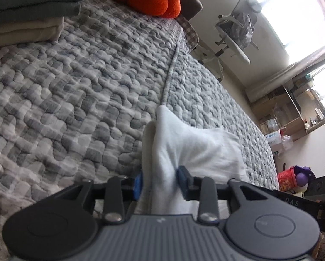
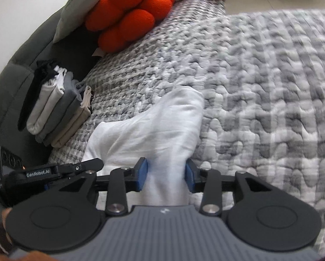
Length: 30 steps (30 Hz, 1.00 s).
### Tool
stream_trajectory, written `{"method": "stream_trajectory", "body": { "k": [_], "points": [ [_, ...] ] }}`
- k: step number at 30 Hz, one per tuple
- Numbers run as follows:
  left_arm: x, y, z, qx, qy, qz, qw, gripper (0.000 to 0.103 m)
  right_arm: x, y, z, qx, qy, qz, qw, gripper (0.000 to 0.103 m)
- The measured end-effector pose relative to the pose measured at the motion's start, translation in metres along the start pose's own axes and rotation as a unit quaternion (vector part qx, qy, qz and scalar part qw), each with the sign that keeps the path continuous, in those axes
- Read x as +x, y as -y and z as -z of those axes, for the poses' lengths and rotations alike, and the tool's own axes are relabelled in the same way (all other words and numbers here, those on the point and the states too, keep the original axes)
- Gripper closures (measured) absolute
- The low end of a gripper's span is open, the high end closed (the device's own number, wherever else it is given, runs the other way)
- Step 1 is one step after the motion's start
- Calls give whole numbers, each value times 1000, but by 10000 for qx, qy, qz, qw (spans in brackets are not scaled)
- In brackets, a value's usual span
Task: Fold clothes
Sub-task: 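Lift the folded white cloth with both tools and carry it to the clothes stack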
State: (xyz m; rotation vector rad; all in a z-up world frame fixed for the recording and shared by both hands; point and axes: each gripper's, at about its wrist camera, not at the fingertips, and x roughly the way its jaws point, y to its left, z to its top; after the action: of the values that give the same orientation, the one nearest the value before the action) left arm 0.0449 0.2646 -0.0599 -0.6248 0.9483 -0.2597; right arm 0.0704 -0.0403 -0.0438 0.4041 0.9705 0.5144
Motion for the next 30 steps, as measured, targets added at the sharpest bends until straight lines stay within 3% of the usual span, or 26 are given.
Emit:
{"method": "stream_trajectory", "body": {
  "k": [4,6,9,30],
  "points": [
    [3,-3,-1,-64,-17,53,10000,64,4,-2,-1,-34,43,-23,10000,64],
    [1,-3,0,-97,36,64,9999,77,6,-3,-1,-79,56,-20,10000,72],
    [-4,-2,2,-141,181,58,9997,83,7,-7,0,-123,69,-114,9998,77],
    [-65,-14,14,-357,1120,-178,9929,87,14,-65,-5,-619,142,-531,9966,82]
  ]
}}
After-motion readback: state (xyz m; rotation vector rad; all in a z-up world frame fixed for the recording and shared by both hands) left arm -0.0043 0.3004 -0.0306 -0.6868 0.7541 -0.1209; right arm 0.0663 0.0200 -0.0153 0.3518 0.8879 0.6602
